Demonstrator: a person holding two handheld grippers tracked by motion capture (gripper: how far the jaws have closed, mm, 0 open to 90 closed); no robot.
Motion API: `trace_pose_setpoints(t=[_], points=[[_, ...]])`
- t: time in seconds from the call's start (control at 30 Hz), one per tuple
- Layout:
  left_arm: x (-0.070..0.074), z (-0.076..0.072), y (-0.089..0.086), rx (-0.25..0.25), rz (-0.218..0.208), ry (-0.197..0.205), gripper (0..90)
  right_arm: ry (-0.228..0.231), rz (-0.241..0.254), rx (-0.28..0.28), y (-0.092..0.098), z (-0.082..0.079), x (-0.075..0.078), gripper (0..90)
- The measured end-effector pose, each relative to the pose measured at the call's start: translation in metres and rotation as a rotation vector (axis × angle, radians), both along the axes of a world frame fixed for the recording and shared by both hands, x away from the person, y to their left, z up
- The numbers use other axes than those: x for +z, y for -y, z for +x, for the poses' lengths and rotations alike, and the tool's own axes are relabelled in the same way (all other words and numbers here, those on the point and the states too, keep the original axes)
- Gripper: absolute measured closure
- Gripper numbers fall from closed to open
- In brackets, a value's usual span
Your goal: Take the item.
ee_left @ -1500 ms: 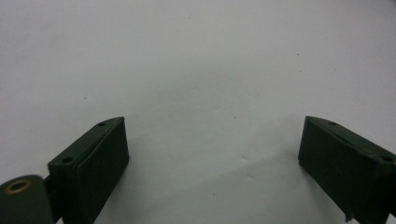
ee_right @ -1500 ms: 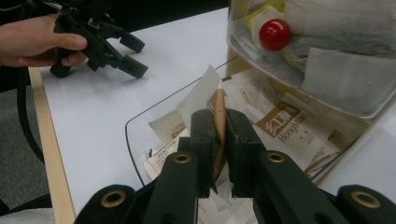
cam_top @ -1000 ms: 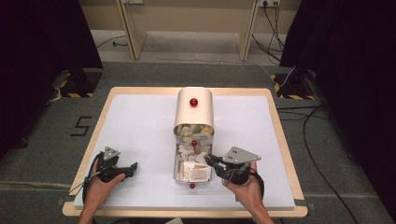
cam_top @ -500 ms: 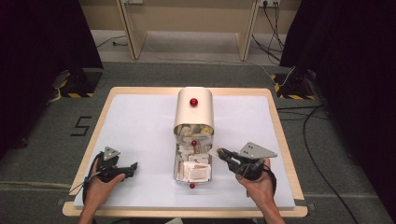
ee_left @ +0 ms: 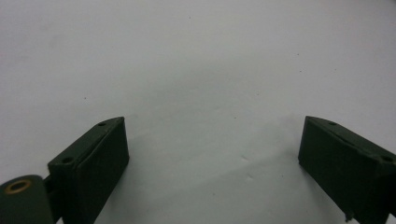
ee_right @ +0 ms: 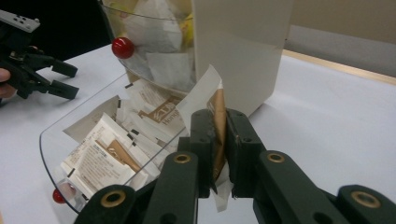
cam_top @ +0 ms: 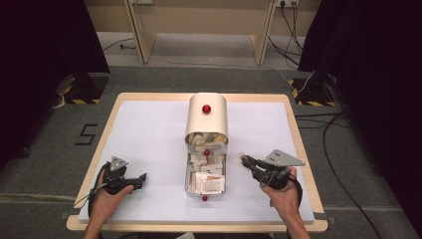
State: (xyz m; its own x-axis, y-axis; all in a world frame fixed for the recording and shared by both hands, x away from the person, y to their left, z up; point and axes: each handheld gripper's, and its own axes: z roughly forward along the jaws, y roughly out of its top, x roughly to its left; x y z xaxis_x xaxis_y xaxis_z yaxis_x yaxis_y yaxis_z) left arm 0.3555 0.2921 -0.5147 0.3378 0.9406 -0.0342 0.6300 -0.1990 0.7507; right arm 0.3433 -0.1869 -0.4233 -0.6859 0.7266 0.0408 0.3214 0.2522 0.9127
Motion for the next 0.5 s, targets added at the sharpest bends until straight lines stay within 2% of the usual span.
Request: trace_pose_setpoints(t=[0.5], points=[[0.000, 0.000, 0.000, 0.000, 0.000, 0.000, 7.7, -0.012, 0.001, -0.075, 0.024, 0.008, -0.006, 82.7]])
